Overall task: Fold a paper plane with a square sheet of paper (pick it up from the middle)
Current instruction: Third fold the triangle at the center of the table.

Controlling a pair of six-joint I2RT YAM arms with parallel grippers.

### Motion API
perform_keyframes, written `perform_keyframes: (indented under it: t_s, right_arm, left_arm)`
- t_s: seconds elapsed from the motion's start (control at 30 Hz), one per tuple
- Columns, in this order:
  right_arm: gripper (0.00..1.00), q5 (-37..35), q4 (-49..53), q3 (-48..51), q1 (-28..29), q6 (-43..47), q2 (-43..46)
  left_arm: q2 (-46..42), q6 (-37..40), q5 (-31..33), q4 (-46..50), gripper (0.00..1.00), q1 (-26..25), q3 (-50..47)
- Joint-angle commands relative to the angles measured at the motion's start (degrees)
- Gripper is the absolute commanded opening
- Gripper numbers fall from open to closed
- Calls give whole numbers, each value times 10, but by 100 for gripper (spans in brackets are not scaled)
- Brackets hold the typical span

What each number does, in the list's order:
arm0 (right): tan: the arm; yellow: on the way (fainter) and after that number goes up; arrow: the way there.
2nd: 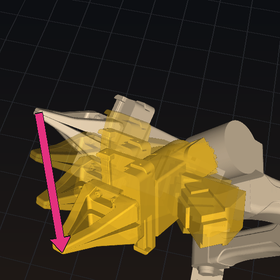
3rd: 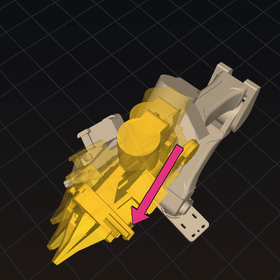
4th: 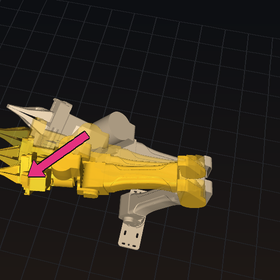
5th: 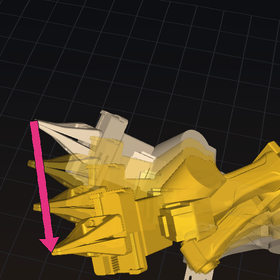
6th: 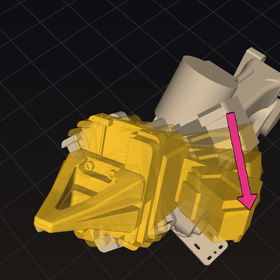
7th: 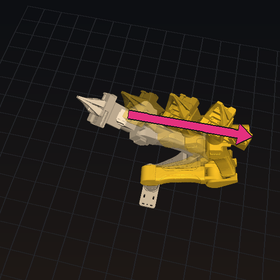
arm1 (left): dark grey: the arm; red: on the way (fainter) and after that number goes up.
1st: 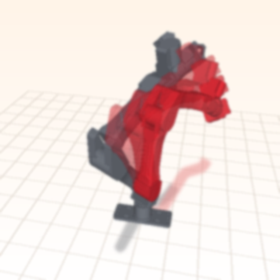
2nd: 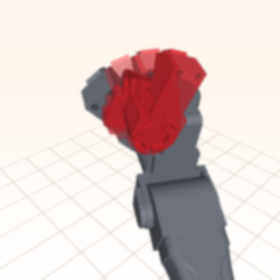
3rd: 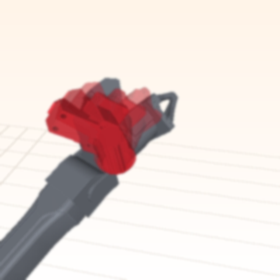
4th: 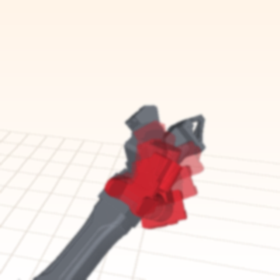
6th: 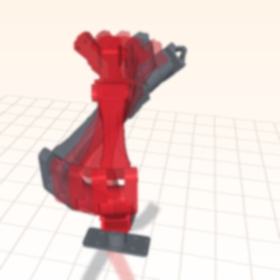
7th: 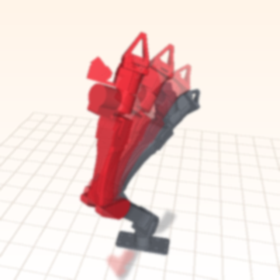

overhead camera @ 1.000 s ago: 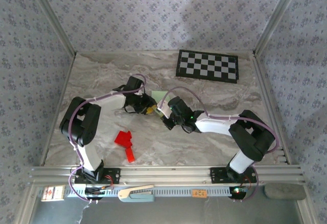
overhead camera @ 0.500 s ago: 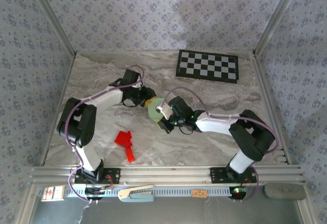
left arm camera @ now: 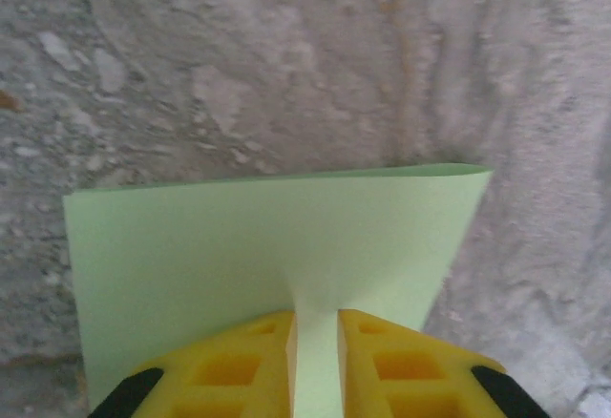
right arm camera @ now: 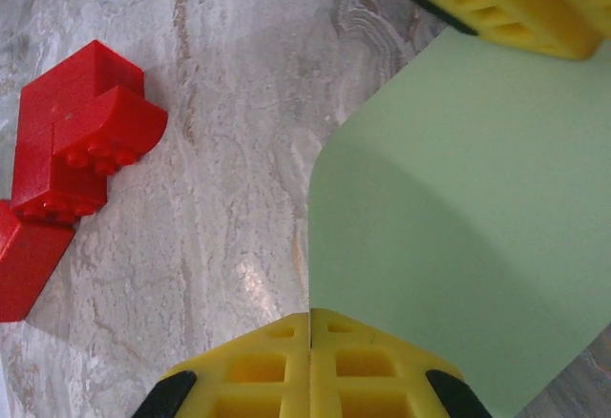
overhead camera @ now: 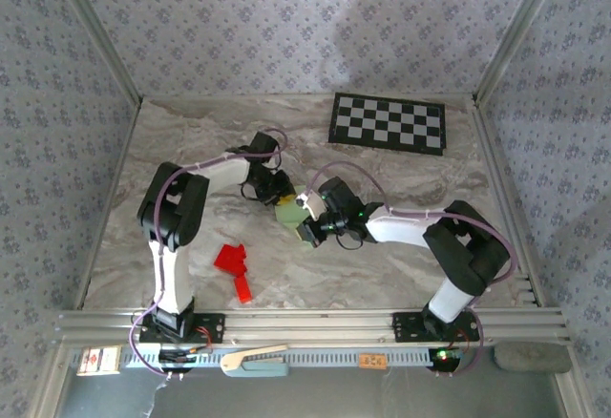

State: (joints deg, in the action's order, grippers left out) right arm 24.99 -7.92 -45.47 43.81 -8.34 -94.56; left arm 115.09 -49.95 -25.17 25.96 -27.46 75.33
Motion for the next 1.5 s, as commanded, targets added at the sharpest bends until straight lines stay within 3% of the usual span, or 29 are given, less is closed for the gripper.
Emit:
perform_keyframes:
  t_s: [0.0, 0.43, 1.47]
  right_arm:
    - [0, 22, 16, -25, -12, -35, -15]
    - [0, -25, 71, -65, -31, -74, -57]
    - [0, -70, 137, -117, -29, -77, -96]
  left_arm:
    - [16, 26, 16, 39, 16, -8, 27]
    - [44, 48, 18, 59, 10, -15, 38]
    - [45, 57, 12, 59, 9, -19, 40]
